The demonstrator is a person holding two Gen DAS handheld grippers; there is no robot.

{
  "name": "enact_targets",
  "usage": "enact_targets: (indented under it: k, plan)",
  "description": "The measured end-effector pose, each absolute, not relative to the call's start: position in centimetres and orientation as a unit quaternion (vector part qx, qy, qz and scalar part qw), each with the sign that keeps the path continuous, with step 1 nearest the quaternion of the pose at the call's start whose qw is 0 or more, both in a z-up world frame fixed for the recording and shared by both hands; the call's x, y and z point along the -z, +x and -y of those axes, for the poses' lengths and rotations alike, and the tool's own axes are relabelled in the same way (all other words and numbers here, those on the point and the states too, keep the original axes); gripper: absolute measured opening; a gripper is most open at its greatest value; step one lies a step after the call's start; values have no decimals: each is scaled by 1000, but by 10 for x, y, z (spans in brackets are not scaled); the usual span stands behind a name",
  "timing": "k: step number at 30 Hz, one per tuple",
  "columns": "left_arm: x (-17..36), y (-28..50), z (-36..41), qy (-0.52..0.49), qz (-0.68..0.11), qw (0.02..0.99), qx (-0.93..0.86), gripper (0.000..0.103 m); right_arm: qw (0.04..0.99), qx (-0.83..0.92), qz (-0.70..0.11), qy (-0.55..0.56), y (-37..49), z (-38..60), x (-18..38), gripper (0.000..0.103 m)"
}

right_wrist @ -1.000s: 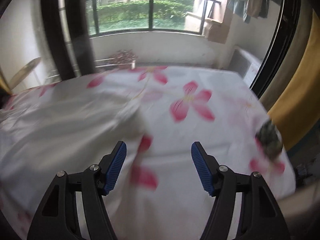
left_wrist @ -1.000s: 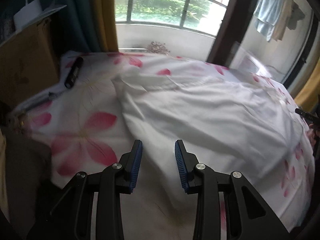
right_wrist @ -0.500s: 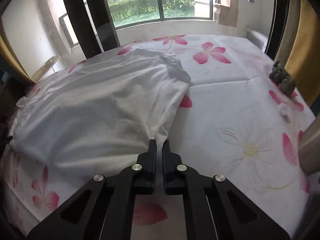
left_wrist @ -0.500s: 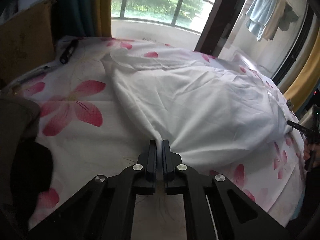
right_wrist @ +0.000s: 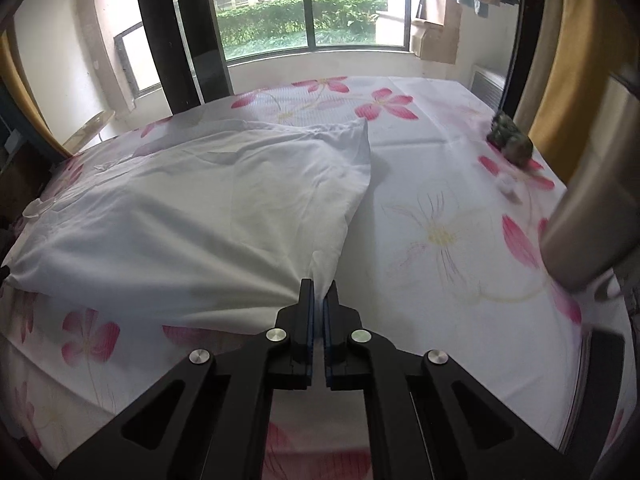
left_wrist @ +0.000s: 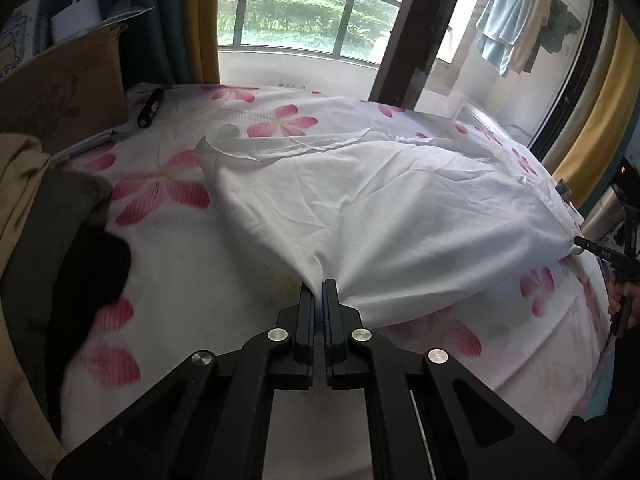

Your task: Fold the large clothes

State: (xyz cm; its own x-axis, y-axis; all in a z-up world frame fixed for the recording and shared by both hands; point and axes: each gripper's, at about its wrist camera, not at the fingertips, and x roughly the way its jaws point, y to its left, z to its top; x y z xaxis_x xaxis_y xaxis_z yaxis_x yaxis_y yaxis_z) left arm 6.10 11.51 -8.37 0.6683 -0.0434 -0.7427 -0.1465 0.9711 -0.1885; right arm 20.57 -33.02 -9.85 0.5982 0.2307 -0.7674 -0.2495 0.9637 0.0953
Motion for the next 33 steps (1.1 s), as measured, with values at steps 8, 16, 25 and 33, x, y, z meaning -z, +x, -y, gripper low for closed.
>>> enact_targets:
  k: [8, 16, 25, 33]
  plan:
    - [90, 29, -102, -120, -416, 901, -21, 4, 894, -124, -431, -4, 173, 349, 101, 2]
    - [101, 3, -93, -131, -427, 895, -12, 4, 893, -110, -436, -4, 147, 358, 107, 2]
    - [110, -3, -96, -148, -435, 888, 4, 10, 890, -89, -447, -1, 148, 360, 110, 9]
    - [83, 5, -111, -74, -423, 903, -28, 35, 905, -53, -421, 8, 152, 362, 89, 34]
